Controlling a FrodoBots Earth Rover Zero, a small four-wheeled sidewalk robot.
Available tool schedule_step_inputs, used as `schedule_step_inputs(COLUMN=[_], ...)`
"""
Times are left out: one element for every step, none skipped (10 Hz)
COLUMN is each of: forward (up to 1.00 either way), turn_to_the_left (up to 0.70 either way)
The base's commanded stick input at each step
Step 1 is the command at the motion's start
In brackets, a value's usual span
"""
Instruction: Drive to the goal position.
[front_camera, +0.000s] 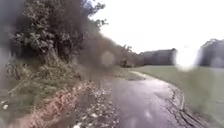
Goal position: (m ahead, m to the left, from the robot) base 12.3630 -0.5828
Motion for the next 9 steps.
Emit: schedule_step_inputs(forward=[0.70, 0.70, 0.70, 0.70, 0.70, 0.70, 0.70, 0.70, 0.70], turn_to_the_left=[-0.35, -0.35, -0.35, -0.35, -0.35, -0.35, -0.35, -0.35, -0.35])
